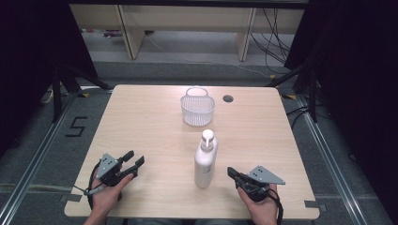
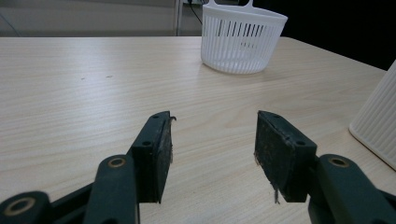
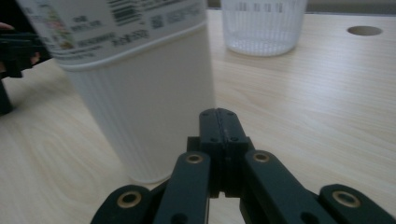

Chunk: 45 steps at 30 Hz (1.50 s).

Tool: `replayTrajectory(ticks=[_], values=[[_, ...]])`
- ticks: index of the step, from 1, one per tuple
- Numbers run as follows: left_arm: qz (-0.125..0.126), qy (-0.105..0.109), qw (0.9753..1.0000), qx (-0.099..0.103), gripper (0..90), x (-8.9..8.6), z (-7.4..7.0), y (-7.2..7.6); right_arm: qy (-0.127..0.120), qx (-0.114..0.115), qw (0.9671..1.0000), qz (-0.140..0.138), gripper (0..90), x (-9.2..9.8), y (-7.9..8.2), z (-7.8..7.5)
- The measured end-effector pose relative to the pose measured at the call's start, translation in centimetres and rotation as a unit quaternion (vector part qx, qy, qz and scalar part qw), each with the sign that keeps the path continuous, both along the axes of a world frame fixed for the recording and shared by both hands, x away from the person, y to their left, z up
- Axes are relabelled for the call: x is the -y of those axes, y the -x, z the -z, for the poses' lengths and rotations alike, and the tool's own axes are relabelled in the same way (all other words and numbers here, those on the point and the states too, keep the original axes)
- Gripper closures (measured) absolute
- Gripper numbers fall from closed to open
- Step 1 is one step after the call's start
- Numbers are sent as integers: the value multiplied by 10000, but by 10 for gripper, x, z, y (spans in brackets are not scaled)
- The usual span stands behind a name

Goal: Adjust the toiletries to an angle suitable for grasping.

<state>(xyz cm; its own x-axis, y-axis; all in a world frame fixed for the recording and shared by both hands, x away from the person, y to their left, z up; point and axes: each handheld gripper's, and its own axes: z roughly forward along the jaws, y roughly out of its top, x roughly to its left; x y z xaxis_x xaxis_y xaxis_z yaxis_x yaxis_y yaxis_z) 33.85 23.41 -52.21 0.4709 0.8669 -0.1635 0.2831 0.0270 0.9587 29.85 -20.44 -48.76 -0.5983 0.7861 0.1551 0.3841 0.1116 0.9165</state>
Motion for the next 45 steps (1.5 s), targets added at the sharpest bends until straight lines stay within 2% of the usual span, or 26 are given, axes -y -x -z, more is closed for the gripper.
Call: replayTrajectory(ticks=[1,2,4,7,8,9,10,13,14,18,20,22,23,25,26,30,31,34,37,38,39,41,42,43,44,45], values=[[-4,14,10000,-9,458,0,0,0,176,199,9996,-87,900,1,-2,-1],[6,-1,10000,-14,459,-1,1,0,75,-15,9999,-123,900,-2,1,-3],[-23,-35,10000,-70,459,-1,1,1,74,117,9997,-217,900,-4,2,-5],[18,14,10000,-26,460,0,2,-1,-25,54,9993,-358,900,-9,5,-10],[-25,-56,9999,-101,460,0,1,1,-89,93,9986,-507,900,-15,8,-13],[-18,-69,9999,-94,460,0,1,1,-222,-109,9978,-619,900,-20,13,-16],[-7,-70,9999,-91,460,0,1,0,-128,75,9970,-759,900,-22,14,-17],[-4,-52,9999,-97,460,0,1,0,-94,145,9945,-1031,900,-35,19,-20],[-5,-55,9999,-92,460,0,1,0,-66,96,9944,-1054,900,-37,20,-21],[14,-70,9999,-93,460,1,1,1,-126,76,9944,-1044,900,-39,20,-23],[53,-64,10000,-50,460,2,2,0,-89,174,9955,-922,900,-39,17,-26],[61,-67,9999,-51,460,2,2,0,-130,139,9950,-979,900,-40,14,-28],[61,-67,9999,-51,460,2,2,0,-42,248,9950,-965,900,-40,13,-28],[61,-61,9999,-57,460,2,2,0,-117,112,9951,-973,900,-43,13,-27],[57,-63,9999,-60,460,2,2,0,-33,245,9944,-1028,900,-43,11,-27],[50,-135,9999,-92,460,2,1,1,-53,198,9943,-1044,900,-48,9,-27],[60,-145,9998,-91,460,2,1,1,64,284,9942,-1038,900,-52,5,-28],[47,-122,9999,-104,460,2,1,1,-12,233,9940,-1068,900,-58,-1,-28],[39,-121,9999,-115,461,2,1,1,36,195,9944,-1034,900,-63,-6,-29],[39,-124,9999,-113,460,2,1,1,52,289,9946,-995,900,-67,-12,-28],[45,-129,9998,-110,460,2,1,1,9,158,9952,-963,900,-69,-13,-29],[45,-125,9998,-116,460,2,1,1,-74,151,9952,-962,900,-71,-15,-28],[65,-70,9999,-70,460,2,2,0,-10,259,9951,-953,900,-75,-22,-27],[68,-68,9999,-71,460,2,2,0,15,217,9955,-924,900,-77,-23,-27],[69,-71,9999,-69,460,2,2,0,-92,177,9957,-909,900,-81,-24,-26],[68,-73,9999,-68,460,2,2,0,-6,255,9953,-930,900,-82,-26,-27]])
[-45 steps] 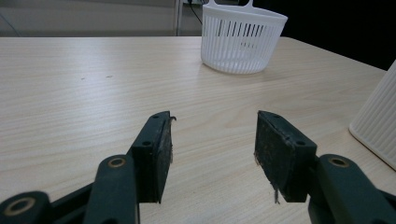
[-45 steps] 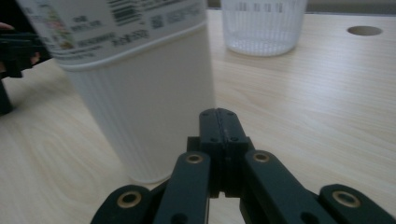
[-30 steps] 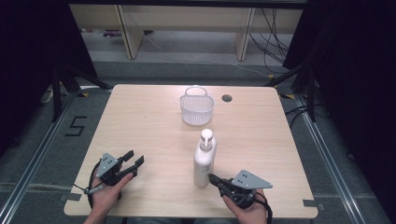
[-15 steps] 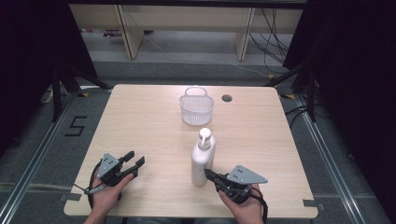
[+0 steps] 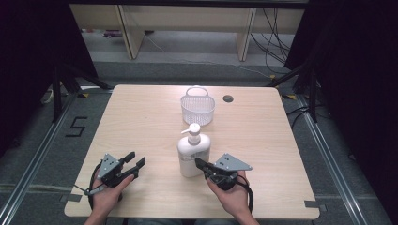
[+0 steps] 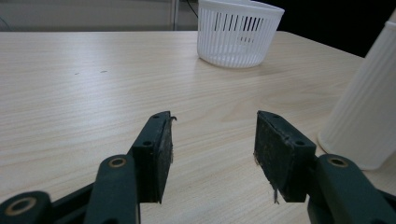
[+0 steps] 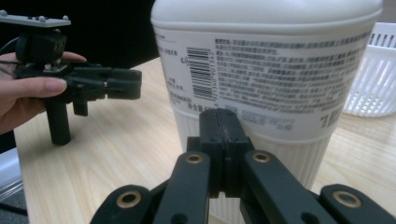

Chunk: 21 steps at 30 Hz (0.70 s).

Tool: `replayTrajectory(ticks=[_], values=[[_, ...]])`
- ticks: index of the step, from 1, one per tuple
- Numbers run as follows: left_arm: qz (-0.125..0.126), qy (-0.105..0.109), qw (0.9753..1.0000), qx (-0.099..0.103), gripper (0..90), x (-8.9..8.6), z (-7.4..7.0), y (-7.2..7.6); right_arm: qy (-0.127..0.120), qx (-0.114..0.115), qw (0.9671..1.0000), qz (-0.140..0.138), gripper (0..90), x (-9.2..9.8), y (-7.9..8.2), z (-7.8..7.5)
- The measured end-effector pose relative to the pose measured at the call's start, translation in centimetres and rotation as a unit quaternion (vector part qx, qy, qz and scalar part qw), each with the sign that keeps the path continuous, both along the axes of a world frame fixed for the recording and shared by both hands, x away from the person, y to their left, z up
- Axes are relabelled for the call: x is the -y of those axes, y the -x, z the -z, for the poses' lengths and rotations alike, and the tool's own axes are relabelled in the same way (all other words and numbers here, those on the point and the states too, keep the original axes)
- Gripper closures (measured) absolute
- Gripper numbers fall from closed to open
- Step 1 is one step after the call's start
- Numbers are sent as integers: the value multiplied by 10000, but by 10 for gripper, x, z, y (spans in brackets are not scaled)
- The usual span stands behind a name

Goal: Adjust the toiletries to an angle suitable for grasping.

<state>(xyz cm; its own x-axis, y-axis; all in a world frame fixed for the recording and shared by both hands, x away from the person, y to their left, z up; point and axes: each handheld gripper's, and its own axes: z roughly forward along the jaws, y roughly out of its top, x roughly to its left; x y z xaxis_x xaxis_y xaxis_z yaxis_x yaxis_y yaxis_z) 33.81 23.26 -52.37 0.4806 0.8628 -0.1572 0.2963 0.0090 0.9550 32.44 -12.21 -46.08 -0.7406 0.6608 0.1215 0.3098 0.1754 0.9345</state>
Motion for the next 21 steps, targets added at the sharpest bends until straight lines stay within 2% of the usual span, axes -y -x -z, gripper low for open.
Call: replayTrajectory(ticks=[1,2,9,11,12,14,16,17,21], values=[[-1,1,10000,0,460,0,0,0,-82,-37,10000,33,900,-3,-1,1],[0,-2,10000,0,460,0,0,0,7,8,10000,52,900,-4,-2,0],[-24,-38,10000,-48,460,-1,-1,1,-78,-2,9999,114,900,-14,-10,2],[-27,-40,10000,-46,460,0,-1,1,-50,-31,9999,148,900,-14,-10,2],[-29,-38,10000,-41,460,0,-1,1,-1,31,9998,183,900,-14,-10,1],[0,-14,10000,4,460,0,0,0,-98,-44,9999,124,900,-15,-11,2],[3,-30,10000,11,460,0,0,1,-64,-19,9999,106,900,-14,-12,1],[6,-32,10000,13,460,0,0,1,-141,-24,9999,87,896,-14,-13,2],[-7,-22,10000,11,459,0,0,1,-68,-12,9999,81,866,-13,-12,1]])
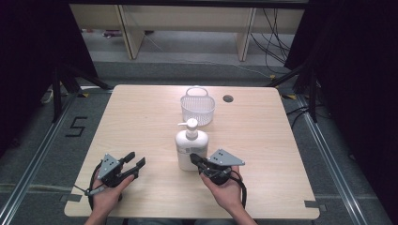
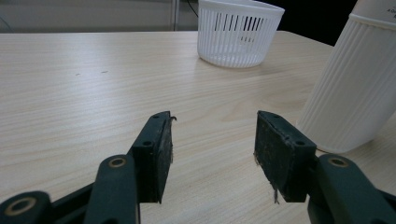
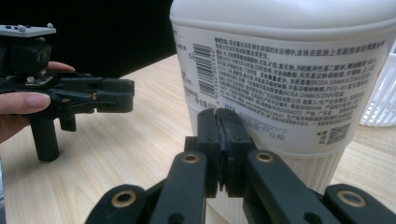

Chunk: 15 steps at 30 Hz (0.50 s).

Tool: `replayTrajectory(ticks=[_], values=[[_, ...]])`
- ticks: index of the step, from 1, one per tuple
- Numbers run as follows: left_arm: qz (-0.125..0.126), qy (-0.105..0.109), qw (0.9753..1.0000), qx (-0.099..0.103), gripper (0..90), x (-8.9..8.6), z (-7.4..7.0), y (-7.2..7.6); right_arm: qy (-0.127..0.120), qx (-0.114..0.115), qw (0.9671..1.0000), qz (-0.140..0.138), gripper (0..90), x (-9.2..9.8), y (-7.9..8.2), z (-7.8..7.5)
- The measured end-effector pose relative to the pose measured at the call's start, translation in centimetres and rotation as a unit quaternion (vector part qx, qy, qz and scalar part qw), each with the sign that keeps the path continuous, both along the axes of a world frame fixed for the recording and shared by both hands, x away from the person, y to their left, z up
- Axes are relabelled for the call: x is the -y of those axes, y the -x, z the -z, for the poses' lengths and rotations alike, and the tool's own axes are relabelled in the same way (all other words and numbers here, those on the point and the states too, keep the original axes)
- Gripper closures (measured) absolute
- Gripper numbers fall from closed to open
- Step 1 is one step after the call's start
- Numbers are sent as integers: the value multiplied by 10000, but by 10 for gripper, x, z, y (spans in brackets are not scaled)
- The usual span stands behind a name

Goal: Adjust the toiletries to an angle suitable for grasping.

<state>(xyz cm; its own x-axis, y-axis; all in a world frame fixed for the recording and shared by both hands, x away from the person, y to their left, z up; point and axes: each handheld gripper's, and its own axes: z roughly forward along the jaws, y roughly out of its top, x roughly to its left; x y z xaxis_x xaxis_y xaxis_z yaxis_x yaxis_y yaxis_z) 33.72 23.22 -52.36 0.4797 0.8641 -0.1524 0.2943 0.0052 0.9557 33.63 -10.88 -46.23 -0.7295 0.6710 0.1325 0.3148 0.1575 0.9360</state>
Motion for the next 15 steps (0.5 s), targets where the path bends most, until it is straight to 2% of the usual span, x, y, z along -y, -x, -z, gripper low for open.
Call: replayTrajectory(ticks=[1,3,4,5,6,7,8,10,12,13,14,15], values=[[-31,-33,10000,-46,459,0,-1,1,-12,61,10000,-15,856,1,0,0],[-27,-35,10000,-37,458,0,-1,1,-84,-16,10000,-11,824,3,5,-2],[-35,-34,10000,-36,457,0,-1,1,-50,119,9999,-104,804,5,5,-3],[-35,-34,10000,-36,454,0,-1,1,-50,119,9999,-104,804,5,5,-3],[-33,-1,10000,-12,452,0,0,0,-119,83,9998,-148,762,14,11,-5],[-33,-1,10000,-12,450,0,0,0,-119,83,9998,-148,762,14,11,-5],[-42,9,10000,-1,447,0,0,0,-87,174,9997,-119,722,23,15,-6],[-60,6,10000,-3,439,0,0,0,-220,169,9996,-69,688,35,20,-5],[-70,6,10000,-1,434,0,0,0,-344,191,9992,74,655,50,23,-3],[-70,6,10000,-1,432,0,0,0,-344,191,9992,74,655,50,23,-3],[-72,9,10000,0,428,0,0,0,-444,136,9985,299,617,66,21,1],[-95,-14,9999,-31,425,1,0,0,-467,127,9976,495,595,74,19,4]])
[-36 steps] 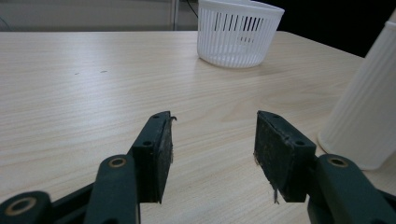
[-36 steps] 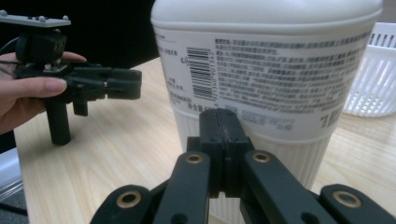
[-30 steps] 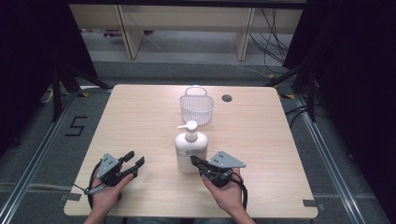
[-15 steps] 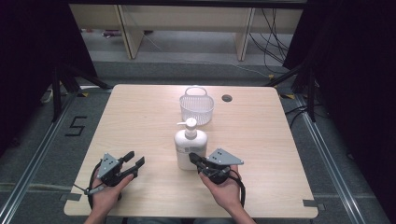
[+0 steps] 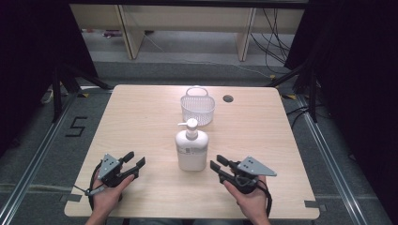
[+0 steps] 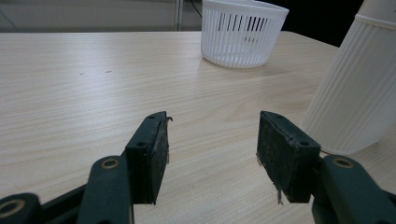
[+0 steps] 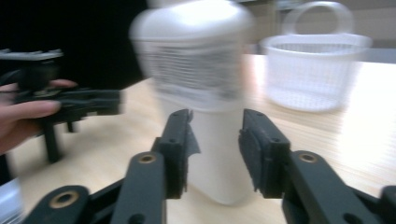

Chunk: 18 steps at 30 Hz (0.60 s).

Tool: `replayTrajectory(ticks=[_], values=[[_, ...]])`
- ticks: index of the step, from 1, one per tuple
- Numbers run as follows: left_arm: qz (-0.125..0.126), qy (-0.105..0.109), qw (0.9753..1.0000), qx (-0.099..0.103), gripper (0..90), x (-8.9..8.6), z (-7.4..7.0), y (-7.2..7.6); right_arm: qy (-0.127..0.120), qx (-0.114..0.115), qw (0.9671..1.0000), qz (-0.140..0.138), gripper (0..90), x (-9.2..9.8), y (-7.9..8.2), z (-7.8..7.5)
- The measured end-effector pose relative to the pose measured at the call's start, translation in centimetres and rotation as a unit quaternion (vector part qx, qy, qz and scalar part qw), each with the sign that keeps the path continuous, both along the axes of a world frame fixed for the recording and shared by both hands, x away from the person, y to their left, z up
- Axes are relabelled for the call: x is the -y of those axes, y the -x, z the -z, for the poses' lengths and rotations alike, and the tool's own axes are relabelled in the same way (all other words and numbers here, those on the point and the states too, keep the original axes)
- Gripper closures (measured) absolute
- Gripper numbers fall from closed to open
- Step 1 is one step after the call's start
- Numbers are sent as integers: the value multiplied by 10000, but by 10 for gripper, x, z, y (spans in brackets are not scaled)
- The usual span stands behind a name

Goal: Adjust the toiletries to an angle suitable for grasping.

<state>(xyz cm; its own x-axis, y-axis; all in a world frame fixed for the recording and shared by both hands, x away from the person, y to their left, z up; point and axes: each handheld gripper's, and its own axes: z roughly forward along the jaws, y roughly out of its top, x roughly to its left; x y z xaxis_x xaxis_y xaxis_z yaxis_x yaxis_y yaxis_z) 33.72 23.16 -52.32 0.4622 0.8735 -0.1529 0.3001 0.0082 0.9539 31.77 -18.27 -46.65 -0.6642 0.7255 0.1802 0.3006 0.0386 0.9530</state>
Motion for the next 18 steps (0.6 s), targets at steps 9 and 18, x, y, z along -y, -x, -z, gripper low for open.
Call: replayTrajectory(ticks=[9,18], values=[[-17,80,10000,-4,390,1,0,-2,194,-56,9825,1852,407,68,-27,34],[50,126,9999,59,406,0,1,-1,323,73,9663,2554,374,93,-33,44]])
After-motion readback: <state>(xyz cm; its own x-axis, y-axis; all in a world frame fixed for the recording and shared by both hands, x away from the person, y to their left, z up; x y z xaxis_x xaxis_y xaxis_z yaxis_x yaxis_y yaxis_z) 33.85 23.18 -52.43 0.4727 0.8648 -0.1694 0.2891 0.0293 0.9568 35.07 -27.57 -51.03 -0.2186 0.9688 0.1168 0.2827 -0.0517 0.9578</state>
